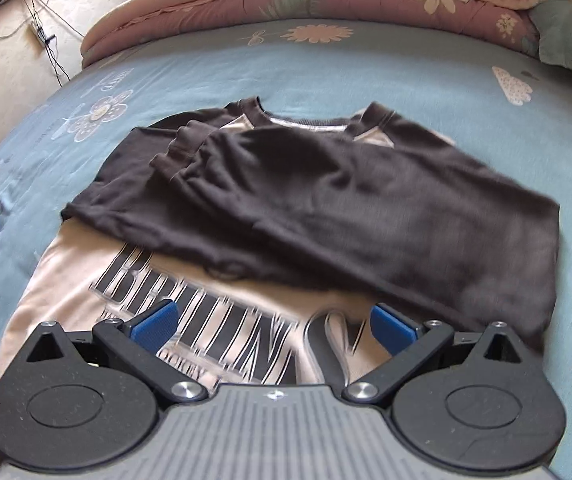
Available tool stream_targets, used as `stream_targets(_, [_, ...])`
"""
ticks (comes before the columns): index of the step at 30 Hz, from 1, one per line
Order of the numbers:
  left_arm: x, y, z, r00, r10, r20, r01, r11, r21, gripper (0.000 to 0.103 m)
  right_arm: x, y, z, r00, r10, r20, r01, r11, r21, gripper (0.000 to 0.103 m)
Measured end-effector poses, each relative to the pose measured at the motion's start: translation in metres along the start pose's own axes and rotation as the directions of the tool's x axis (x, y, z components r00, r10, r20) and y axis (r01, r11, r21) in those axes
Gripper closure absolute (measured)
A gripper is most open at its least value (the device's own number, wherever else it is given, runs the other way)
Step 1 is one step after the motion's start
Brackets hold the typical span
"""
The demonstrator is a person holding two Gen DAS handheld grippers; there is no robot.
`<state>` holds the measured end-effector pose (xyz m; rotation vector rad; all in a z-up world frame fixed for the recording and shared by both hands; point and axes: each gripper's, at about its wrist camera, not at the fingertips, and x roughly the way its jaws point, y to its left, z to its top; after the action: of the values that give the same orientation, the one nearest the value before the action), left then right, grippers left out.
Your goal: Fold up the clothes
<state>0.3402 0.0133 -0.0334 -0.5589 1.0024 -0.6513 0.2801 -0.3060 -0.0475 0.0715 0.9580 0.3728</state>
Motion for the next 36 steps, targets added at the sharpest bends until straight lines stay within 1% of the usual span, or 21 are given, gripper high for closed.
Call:
stream_targets(3, [0.054, 0.010, 0.028, 1.000, 0.014, -0.022, -0.016, 0.997, -0.078, 0.001, -0.008, 0.002, -0.015, 0.999, 0.029, 0.029, -0.030, 0.999, 0.025, 0.000])
stream_targets(5, [0.083, 0.025, 0.037, 0.999, 0.016, -0.029, -0.020, 0.988, -0.153, 0.002, -0.013, 0.001, -0.023, 0.998, 0.045, 0.047, -0.046, 0.998, 0.037, 0.000])
stream_targets(7, [0.101, 0.047, 0.035, 1.000, -0.005, -0.008, 0.003, 0.967, -0.253, 0.002, -0.017, -0.001, -0.030, 0.997, 0.048, 0.062, -0.052, 0.997, 0.052, 0.000])
stream_targets(10, [0.117, 0.076, 0.025, 0.997, -0.055, 0.049, 0.069, 0.926, -0.371, 0.003, -0.019, -0.008, -0.037, 0.996, 0.056, 0.070, -0.062, 0.995, 0.078, 0.000])
stream_targets(11, [0.119, 0.081, 0.022, 0.996, -0.055, 0.066, 0.077, 0.919, -0.386, 0.007, -0.019, -0.010, -0.039, 0.996, 0.059, 0.074, -0.065, 0.994, 0.086, 0.000])
stream_targets(14, [0.122, 0.086, 0.019, 0.992, -0.070, 0.109, 0.108, 0.909, -0.401, 0.009, -0.017, -0.017, -0.041, 0.995, 0.060, 0.080, -0.069, 0.992, 0.110, 0.000])
stream_targets(17, [0.130, 0.085, 0.026, 0.991, -0.054, 0.124, 0.098, 0.917, -0.386, 0.009, -0.013, -0.019, -0.038, 0.993, 0.074, 0.094, -0.085, 0.989, 0.118, 0.000])
stream_targets(19, [0.132, 0.086, 0.026, 0.988, -0.051, 0.148, 0.105, 0.918, -0.384, 0.010, -0.011, -0.018, -0.036, 0.992, 0.078, 0.103, -0.090, 0.989, 0.120, 0.000])
stream_targets(21, [0.127, 0.088, 0.021, 0.984, -0.042, 0.172, 0.105, 0.921, -0.376, 0.020, -0.010, -0.016, -0.034, 0.990, 0.082, 0.110, -0.095, 0.988, 0.120, 0.000])
stream_targets(23, [0.120, 0.096, 0.013, 0.982, -0.011, 0.188, 0.080, 0.927, -0.367, 0.048, -0.011, -0.014, -0.035, 0.990, 0.084, 0.111, -0.098, 0.988, 0.119, 0.000])
stream_targets(24, [0.118, 0.103, 0.009, 0.981, -0.004, 0.194, 0.078, 0.924, -0.375, 0.057, -0.011, -0.014, -0.036, 0.991, 0.081, 0.107, -0.094, 0.989, 0.116, 0.000])
stream_targets(25, [0.116, 0.109, 0.007, 0.980, 0.001, 0.198, 0.079, 0.914, -0.397, 0.072, -0.010, -0.014, -0.037, 0.992, 0.079, 0.102, -0.090, 0.990, 0.113, 0.000])
stream_targets(26, [0.116, 0.115, 0.008, 0.979, -0.003, 0.202, 0.092, 0.897, -0.432, 0.077, -0.009, -0.015, -0.037, 0.993, 0.076, 0.094, -0.086, 0.990, 0.110, 0.000])
stream_targets(27, [0.118, 0.118, 0.009, 0.978, -0.016, 0.206, 0.111, 0.881, -0.460, 0.077, -0.008, -0.015, -0.038, 0.994, 0.071, 0.086, -0.081, 0.990, 0.112, 0.000])
stream_targets(28, [0.121, 0.119, 0.012, 0.979, -0.021, 0.204, 0.118, 0.874, -0.472, 0.077, -0.008, -0.016, -0.038, 0.994, 0.069, 0.084, -0.078, 0.990, 0.115, 0.000])
stream_targets(30, [0.127, 0.113, 0.019, 0.981, -0.001, 0.194, 0.087, 0.896, -0.436, 0.077, -0.007, -0.016, -0.039, 0.994, 0.073, 0.085, -0.083, 0.989, 0.124, 0.000])
stream_targets(33, [0.132, 0.109, 0.019, 0.979, 0.011, 0.205, 0.074, 0.913, -0.402, 0.077, -0.008, -0.015, -0.039, 0.992, 0.085, 0.096, -0.098, 0.986, 0.132, 0.000])
stream_targets(34, [0.133, 0.111, 0.018, 0.979, 0.019, 0.204, 0.063, 0.919, -0.390, 0.084, -0.008, -0.015, -0.039, 0.991, 0.088, 0.097, -0.101, 0.986, 0.133, 0.000])
stream_targets(35, [0.134, 0.112, 0.017, 0.979, 0.027, 0.203, 0.054, 0.921, -0.386, 0.088, -0.007, -0.015, -0.040, 0.991, 0.090, 0.096, -0.102, 0.986, 0.132, 0.000])
stream_targets(36, [0.135, 0.113, 0.018, 0.978, 0.031, 0.206, 0.053, 0.920, -0.388, 0.089, -0.006, -0.014, -0.040, 0.992, 0.086, 0.091, -0.098, 0.987, 0.131, 0.000])
